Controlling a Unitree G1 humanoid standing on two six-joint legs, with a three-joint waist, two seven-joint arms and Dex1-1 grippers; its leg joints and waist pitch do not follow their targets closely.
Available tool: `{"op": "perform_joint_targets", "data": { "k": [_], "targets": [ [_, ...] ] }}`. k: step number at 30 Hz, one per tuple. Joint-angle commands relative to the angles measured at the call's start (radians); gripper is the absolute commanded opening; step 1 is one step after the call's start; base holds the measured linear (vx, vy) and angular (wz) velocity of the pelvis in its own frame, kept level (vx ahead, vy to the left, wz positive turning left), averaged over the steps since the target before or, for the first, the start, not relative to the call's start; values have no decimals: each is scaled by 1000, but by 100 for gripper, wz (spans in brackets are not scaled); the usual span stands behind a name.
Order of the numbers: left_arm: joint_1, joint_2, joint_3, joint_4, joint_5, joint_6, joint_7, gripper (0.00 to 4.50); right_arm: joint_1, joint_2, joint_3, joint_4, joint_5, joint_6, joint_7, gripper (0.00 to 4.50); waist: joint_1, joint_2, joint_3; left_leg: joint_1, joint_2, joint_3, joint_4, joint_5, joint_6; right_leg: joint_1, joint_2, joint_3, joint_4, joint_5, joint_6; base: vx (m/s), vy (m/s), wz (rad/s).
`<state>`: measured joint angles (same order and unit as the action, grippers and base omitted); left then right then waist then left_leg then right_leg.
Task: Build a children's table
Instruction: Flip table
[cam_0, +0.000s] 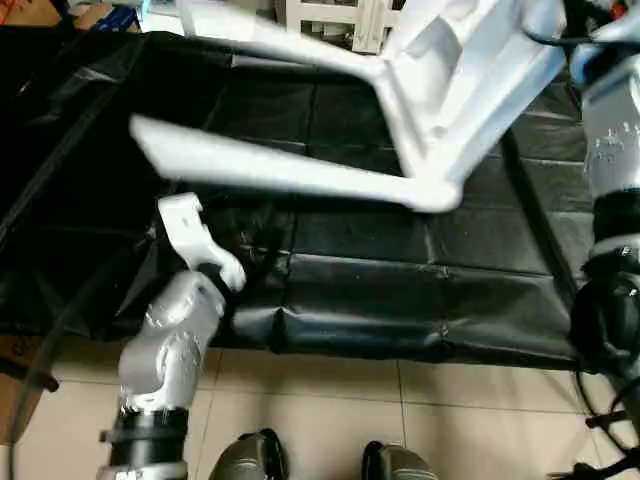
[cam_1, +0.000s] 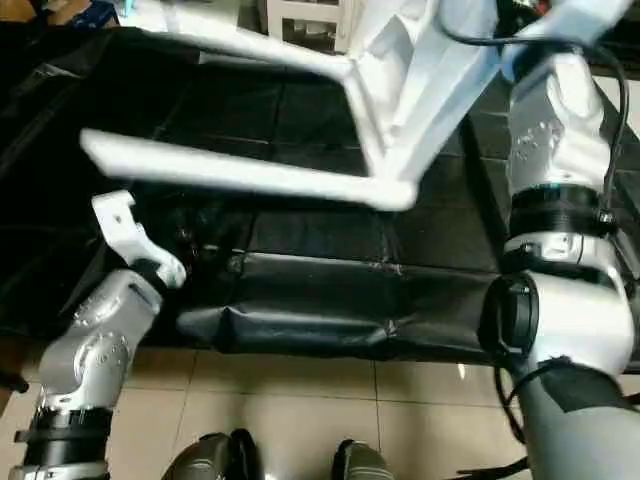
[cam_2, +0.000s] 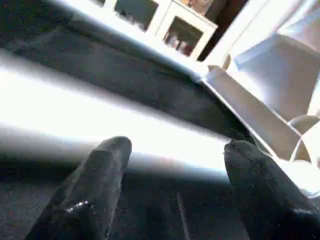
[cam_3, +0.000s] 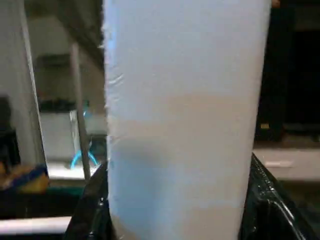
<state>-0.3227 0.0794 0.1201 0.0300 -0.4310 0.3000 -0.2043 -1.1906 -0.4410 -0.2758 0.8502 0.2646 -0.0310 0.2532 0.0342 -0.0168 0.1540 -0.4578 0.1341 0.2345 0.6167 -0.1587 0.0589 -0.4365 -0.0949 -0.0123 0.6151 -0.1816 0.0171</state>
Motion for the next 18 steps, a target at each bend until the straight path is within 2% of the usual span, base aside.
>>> {"op": "perform_joint_targets", "data": {
  "k": [1,4,8,12,14,15,16,18],
  "targets": [
    [0,2,-4,-28,14,-18,-7,349,-54,-36,-28,-23,9,-56,-24,164,-5,-13,-110,76,87,-40,-55,10,135,42,-38,18,-32,91,-279,0,0,0],
    [0,3,-10,-51,11,-44,-27,349,-60,-43,-29,2,-8,-92,-62,161,-3,-13,-107,81,88,-39,-56,10,122,38,-34,15,-30,107,-286,0,0,0],
    [0,8,-11,-61,21,-60,-34,349,-71,-53,-23,24,-33,-131,-66,160,-1,-13,-103,81,87,-38,-62,-53,88,37,-35,14,-36,62,-266,0,0,0],
    [-5,28,-20,-52,54,-84,-39,349,-105,-90,50,48,-120,-199,-7,160,-3,-15,-102,82,86,-38,-67,-124,47,35,-36,14,-46,-13,-234,0,0,0],
    [-7,28,-19,-51,56,-86,-39,349,-116,-97,66,56,-135,-211,10,160,-6,-17,-100,80,85,-37,-69,-147,40,34,-37,15,-48,-32,-229,0,0,0],
    [-9,31,-20,-51,61,-89,-39,349,-129,-108,91,65,-159,-221,31,160,-9,-16,-101,80,85,-37,-69,-164,36,34,-38,15,-48,-38,-225,0,0,0],
    [-14,38,-23,-54,67,-91,-42,349,-167,-137,157,86,-225,-247,72,160,-10,-17,-101,78,85,-37,-69,-163,37,35,-39,15,-48,-36,-224,0,0,0],
    [-18,45,-29,-57,74,-89,-49,349,-199,-156,202,105,-269,-258,105,160,-17,-25,-102,68,83,-37,-64,-154,58,40,-42,13,-47,-44,-228,0,0,0]
  ]
}}
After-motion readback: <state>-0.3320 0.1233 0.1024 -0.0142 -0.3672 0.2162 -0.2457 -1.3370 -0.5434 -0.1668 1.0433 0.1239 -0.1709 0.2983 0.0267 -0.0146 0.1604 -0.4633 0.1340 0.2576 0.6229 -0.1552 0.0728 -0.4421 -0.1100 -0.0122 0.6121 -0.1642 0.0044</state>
